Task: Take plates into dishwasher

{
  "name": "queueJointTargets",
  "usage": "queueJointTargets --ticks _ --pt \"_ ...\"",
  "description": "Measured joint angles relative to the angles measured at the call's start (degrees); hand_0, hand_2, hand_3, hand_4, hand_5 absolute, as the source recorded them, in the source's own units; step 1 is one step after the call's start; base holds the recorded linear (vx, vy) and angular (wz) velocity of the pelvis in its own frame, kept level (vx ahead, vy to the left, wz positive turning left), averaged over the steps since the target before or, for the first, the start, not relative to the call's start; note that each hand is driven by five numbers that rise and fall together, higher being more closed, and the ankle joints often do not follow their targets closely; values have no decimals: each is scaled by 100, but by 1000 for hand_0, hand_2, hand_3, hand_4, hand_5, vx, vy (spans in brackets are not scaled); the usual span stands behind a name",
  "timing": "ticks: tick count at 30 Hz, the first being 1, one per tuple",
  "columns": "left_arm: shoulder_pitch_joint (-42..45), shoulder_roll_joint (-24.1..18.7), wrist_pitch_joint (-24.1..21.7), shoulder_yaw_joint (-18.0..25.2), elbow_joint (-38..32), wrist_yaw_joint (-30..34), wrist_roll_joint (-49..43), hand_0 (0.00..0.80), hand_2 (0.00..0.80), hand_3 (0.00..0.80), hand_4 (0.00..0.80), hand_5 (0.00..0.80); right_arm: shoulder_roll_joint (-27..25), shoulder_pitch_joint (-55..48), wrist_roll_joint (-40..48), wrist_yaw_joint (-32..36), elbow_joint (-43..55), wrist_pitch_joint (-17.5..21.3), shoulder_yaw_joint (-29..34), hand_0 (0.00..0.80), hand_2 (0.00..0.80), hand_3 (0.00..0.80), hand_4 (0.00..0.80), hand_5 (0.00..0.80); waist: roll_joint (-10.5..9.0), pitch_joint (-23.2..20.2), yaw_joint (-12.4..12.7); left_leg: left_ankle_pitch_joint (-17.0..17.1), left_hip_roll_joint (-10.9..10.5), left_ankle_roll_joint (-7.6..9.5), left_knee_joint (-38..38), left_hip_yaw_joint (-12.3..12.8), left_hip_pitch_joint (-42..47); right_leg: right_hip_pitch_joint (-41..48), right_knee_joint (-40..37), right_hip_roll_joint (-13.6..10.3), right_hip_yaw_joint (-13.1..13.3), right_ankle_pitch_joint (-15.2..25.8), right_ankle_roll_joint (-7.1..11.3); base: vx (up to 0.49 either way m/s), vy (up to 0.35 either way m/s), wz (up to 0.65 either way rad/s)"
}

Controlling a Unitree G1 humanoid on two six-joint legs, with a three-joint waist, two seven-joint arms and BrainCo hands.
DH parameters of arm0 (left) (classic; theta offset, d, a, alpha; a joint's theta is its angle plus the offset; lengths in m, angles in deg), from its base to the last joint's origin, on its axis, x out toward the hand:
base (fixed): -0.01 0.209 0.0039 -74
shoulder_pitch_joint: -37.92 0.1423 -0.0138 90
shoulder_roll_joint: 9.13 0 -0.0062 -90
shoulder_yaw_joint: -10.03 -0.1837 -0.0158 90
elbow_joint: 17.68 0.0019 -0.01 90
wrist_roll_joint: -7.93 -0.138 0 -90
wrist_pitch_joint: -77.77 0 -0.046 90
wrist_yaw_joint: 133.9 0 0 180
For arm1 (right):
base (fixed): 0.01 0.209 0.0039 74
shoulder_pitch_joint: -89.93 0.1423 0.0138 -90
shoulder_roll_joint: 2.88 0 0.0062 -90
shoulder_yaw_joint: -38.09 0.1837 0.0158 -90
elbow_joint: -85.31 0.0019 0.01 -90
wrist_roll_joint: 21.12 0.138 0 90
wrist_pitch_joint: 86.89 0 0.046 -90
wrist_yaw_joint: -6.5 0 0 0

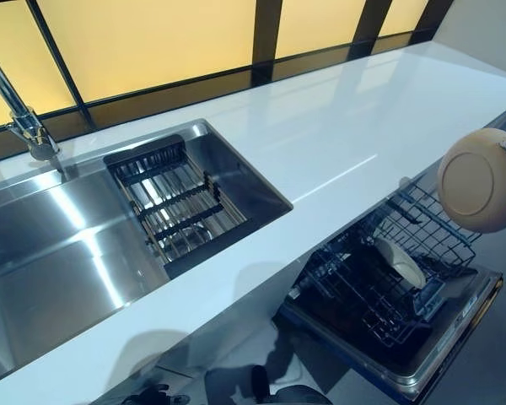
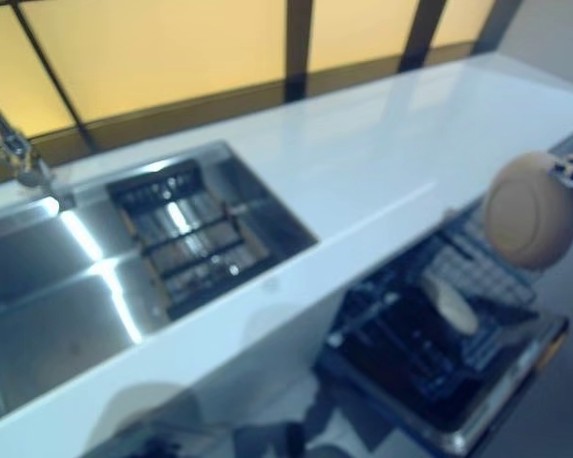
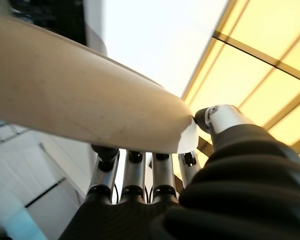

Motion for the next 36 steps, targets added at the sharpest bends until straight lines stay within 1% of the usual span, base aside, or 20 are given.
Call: queueJointTargets --ticks 4,6,10,14,23,28,31,36 --pt "-16 69 7 -2 14 40 -5 0 0 0 0 0 0 -342 -64 231 127 11 51 800 800 800 800 800 84 76 -51 -30 -1 -3 0 82 -3 -49 0 19 117 22 -10 -12 -14 -14" --pt "-35 75 -1 -1 10 58 -7 0 0 0 0 0 3 -575 -163 357 151 23 175 800 800 800 800 800 114 147 -85 -33 -3 -1 -1 91 -14 -63 0 19 123 22 -10 -11 -4 -2" --pt "-23 81 -1 1 13 75 -13 0 0 0 0 0 5 -714 -323 589 248 26 269 800 800 800 800 800 168 291 -214 -42 -5 0 -2 134 -10 -75 0 21 156 28 -19 -9 0 -4" --pt "-25 89 -1 2 10 90 -19 0 0 0 0 0 55 -970 -436 870 363 33 430 800 800 800 800 800 188 314 -238 -44 -2 -2 -2 141 -9 -74 0 25 159 29 -20 0 0 0" --pt "-35 153 -2 25 8 105 -232 0 0 0 0 0 125 -1059 -658 1308 761 41 429 800 800 800 800 800 277 376 -304 -47 -3 -3 -19 157 -5 -77 0 22 159 29 -21 0 0 0" --pt "-47 175 -2 43 -1 106 -237 0 0 0 0 0 204 -1059 -710 1366 1074 39 428 800 800 800 800 800 283 380 -298 -50 -3 -4 -20 155 -5 -77 0 22 159 29 -21 0 0 0" --pt "-49 180 -2 44 0 115 -238 0 0 0 0 0 396 -1059 -780 1371 1247 38 426 800 800 800 800 800 282 381 -297 -51 -3 -5 -19 156 -7 -79 0 22 159 28 -21 0 0 0" --pt "-74 214 -1 48 -1 131 -239 0 0 0 0 0 575 -1059 -836 1372 1368 32 411 800 800 800 800 800 282 381 -294 -53 -3 -5 -16 156 -7 -79 0 22 157 28 -21 0 0 0"
